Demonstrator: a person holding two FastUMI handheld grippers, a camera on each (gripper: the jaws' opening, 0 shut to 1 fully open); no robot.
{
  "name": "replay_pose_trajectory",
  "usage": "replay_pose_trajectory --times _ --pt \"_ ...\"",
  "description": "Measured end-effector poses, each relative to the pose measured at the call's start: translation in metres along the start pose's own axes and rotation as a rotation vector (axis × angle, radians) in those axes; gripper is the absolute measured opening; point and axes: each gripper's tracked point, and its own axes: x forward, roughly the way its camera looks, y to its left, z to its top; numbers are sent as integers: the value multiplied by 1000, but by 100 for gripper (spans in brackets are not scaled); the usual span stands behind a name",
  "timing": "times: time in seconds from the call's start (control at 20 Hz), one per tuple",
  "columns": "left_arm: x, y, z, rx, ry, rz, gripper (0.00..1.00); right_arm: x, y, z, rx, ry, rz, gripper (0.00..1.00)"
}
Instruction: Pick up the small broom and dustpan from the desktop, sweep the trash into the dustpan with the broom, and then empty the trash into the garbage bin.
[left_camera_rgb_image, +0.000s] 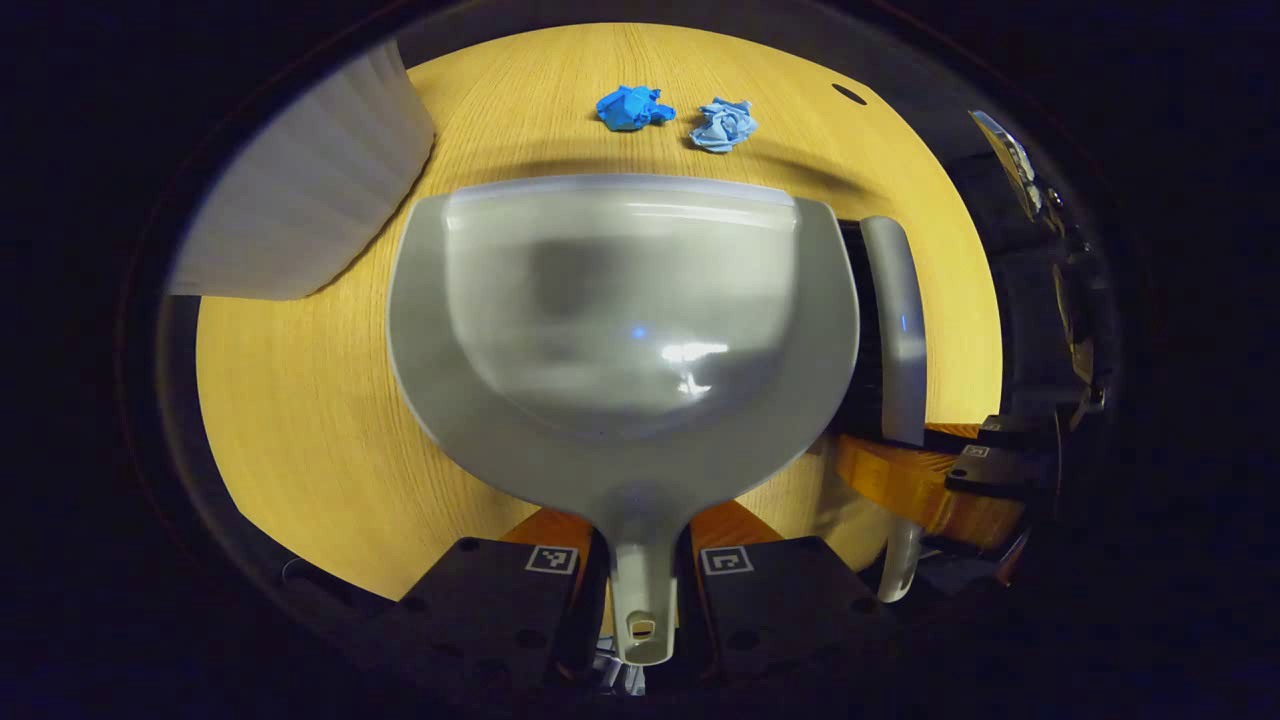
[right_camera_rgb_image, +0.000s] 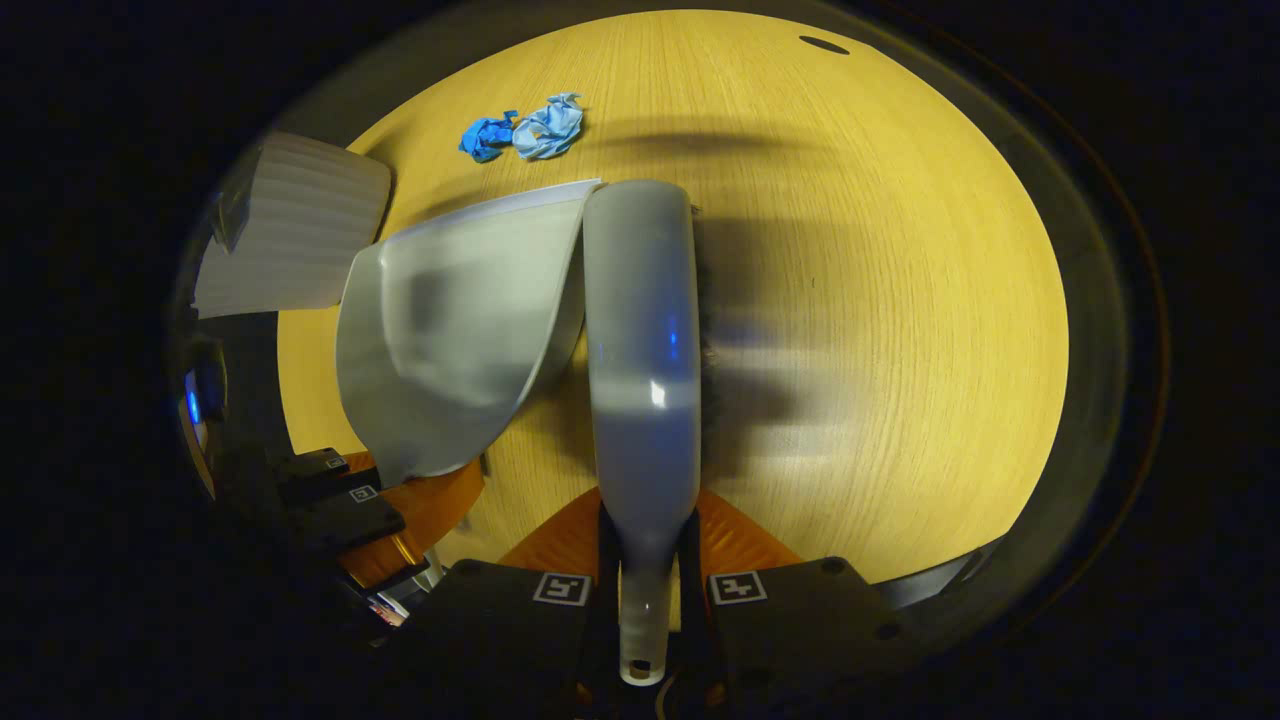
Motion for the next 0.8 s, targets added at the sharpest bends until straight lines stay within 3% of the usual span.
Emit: replay_pose_trajectory --times 0.25,0.3,0.35,0.4,0.55,0.7,0.8 --pt "-2 10 -7 101 -12 2 25 -30 -3 19 -80 -61 10 23" --pt "-3 13 -10 115 -13 3 25 -40 -3 29 -108 -87 12 15" --pt "-8 17 -13 136 -24 16 25 -52 -3 45 -140 -122 8 23" --pt "-12 21 -16 171 -35 35 25 -66 -4 69 -189 -167 -3 23" --pt "-19 31 -17 262 -43 85 25 -91 -13 139 -335 -267 -99 23" --pt "-16 40 -17 315 -43 126 25 -102 -14 213 -574 -331 -229 23" --pt "-15 42 -20 313 -37 119 24 -90 -4 231 -651 -290 -231 23"
